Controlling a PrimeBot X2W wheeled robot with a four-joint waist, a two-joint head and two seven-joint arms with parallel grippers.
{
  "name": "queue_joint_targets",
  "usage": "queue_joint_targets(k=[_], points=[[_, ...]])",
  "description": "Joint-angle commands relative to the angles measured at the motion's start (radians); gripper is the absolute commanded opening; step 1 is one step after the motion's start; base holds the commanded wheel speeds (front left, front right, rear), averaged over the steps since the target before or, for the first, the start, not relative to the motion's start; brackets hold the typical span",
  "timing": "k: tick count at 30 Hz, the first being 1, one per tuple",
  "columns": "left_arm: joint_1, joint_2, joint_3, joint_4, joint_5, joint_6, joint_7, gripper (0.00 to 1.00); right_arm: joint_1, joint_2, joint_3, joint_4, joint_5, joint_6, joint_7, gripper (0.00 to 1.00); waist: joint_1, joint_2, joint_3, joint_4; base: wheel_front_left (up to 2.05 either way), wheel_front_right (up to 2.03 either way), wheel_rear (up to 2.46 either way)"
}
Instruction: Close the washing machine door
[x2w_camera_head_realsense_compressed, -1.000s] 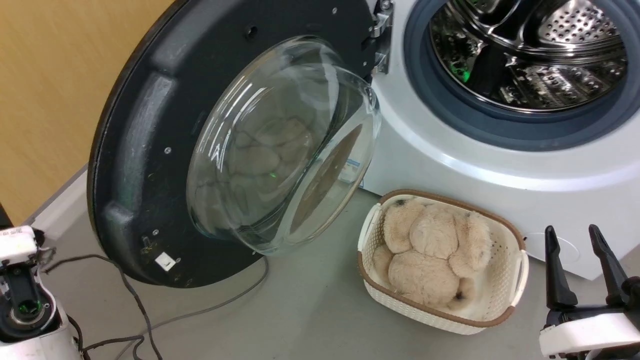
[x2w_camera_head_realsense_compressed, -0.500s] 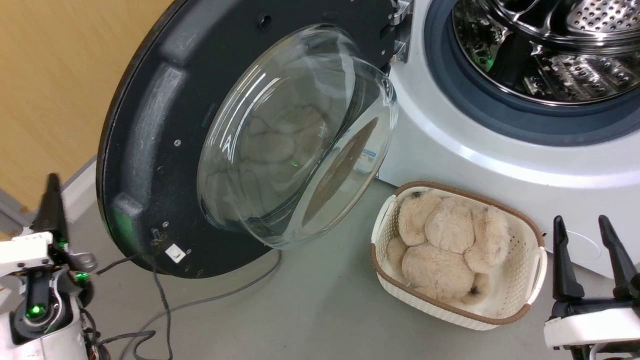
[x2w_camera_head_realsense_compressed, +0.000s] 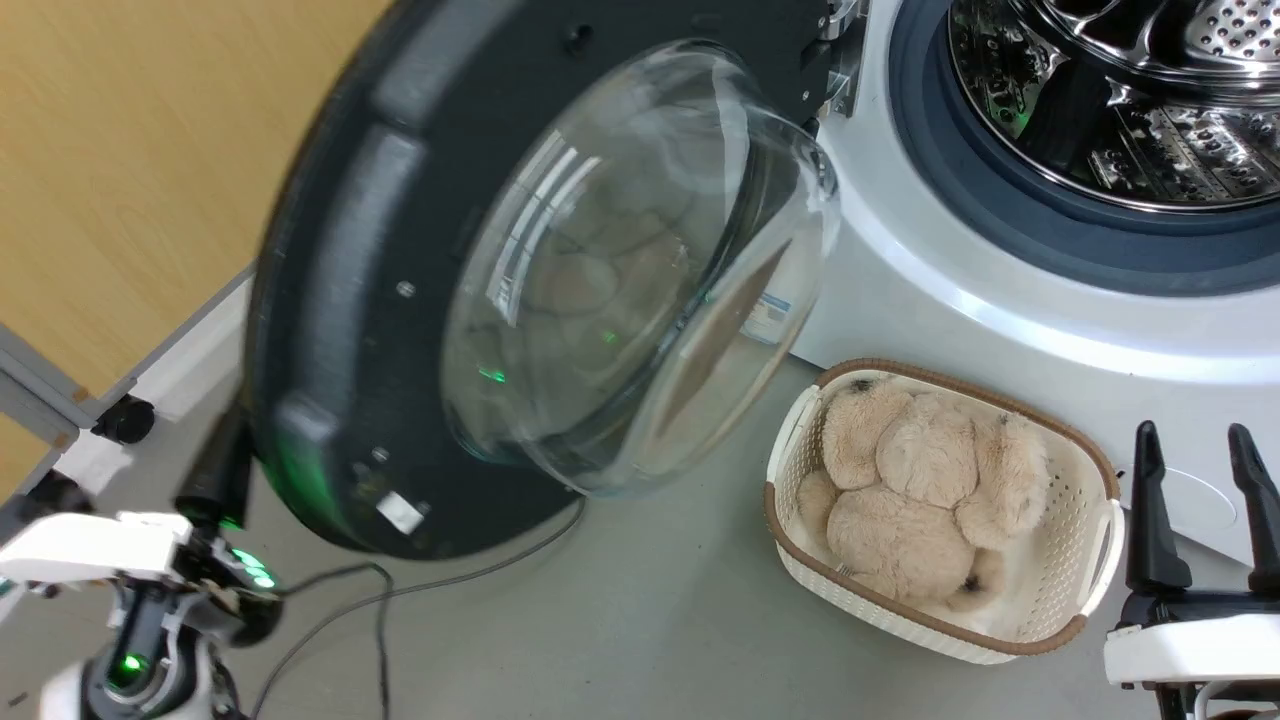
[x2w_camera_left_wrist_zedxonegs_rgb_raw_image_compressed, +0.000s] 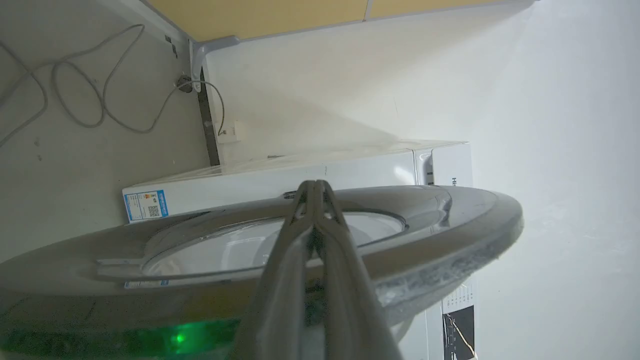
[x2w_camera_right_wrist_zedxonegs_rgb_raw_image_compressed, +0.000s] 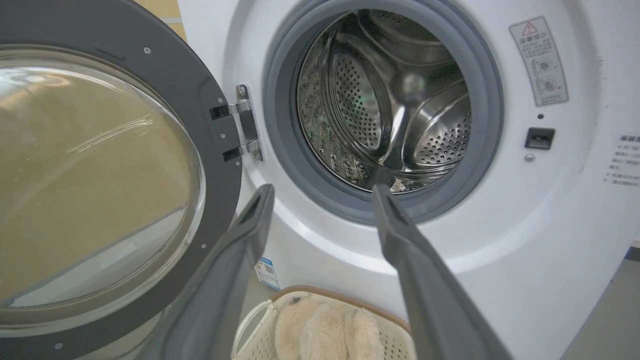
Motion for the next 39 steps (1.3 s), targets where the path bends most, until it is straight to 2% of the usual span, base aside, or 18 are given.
queue_joint_targets(k=[1, 8, 9, 18, 30, 39], points=[[0.023, -0.009, -0.026, -0.012, -0.012, -0.004, 0.013, 0.00, -0.010, 0.005, -0.003, 0.003, 0.006, 0.001, -0.005, 1.00, -0.0001, 0.0000, -0.002, 0.001, 0.00, 0.00, 0.00], [0.109, -0.011, -0.153, -0.120, -0.033, -0.004, 0.085, 0.00, -0.010, 0.005, 0.002, 0.008, 0.015, 0.001, -0.005, 1.00, -0.0001, 0.0000, -0.016, -0.002, 0.00, 0.00, 0.00], [0.142, -0.011, -0.209, -0.173, -0.031, -0.004, 0.115, 0.00, -0.010, 0.005, 0.004, 0.009, 0.016, 0.001, -0.005, 1.00, -0.0001, 0.0000, -0.022, -0.009, 0.00, 0.00, 0.00], [0.217, -0.010, -0.383, -0.300, 0.004, -0.004, 0.168, 0.00, -0.014, 0.005, 0.011, 0.012, 0.020, 0.001, -0.005, 1.00, -0.0001, 0.0000, -0.031, -0.073, 0.00, 0.00, 0.00], [0.203, -0.011, -0.574, -0.309, 0.039, -0.004, 0.108, 0.00, -0.020, 0.005, 0.013, 0.014, 0.025, 0.001, -0.005, 1.00, -0.0001, 0.0000, -0.031, -0.230, 0.00, 0.00, 0.00], [0.146, -0.011, -0.671, -0.255, 0.057, -0.004, -0.022, 0.00, -0.034, 0.005, 0.022, 0.013, 0.032, 0.001, -0.005, 1.00, -0.0001, 0.0000, -0.018, -0.367, 0.00, 0.00, 0.00]])
